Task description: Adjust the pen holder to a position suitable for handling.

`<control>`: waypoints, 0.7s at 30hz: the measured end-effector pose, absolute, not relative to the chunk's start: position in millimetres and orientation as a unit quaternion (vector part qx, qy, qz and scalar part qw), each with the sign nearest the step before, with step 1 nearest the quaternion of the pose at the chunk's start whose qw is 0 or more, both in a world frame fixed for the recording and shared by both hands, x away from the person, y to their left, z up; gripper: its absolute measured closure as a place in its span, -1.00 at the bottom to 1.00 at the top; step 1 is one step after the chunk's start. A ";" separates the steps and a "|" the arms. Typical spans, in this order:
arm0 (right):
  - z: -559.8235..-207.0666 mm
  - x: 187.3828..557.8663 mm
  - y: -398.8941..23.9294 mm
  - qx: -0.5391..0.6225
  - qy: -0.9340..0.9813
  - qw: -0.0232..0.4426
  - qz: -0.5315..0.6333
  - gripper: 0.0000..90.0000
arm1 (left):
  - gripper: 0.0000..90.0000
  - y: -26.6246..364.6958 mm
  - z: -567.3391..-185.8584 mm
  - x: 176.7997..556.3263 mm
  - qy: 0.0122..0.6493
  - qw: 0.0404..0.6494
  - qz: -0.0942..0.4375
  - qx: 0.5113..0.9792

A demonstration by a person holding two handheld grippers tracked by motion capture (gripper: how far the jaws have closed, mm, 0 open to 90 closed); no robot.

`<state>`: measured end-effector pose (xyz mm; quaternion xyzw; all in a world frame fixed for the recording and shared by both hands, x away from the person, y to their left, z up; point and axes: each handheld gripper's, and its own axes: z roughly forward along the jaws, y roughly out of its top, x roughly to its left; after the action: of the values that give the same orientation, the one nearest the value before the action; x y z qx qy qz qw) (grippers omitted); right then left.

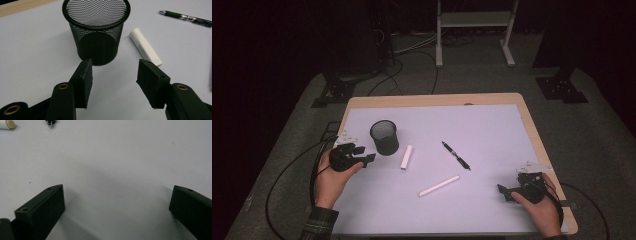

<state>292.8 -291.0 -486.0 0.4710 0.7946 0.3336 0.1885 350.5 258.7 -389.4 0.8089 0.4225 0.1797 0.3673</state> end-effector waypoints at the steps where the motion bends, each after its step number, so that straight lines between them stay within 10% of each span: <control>1: -485.9 292.8 -291.0 0.471 0.795 0.188 0.333 -1.00 | 0.02 259.0 -388.2 352.5 0.423 0.367 0.180 0.809; 21: -486.0 292.9 -291.1 0.471 0.794 0.188 0.334 -1.00 | -0.05 258.0 -369.1 387.7 0.432 0.366 0.184 0.804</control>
<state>292.9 -291.1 -486.0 0.4712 0.7944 0.3341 0.1878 387.7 258.0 -369.1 0.8038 0.4316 0.1836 0.3659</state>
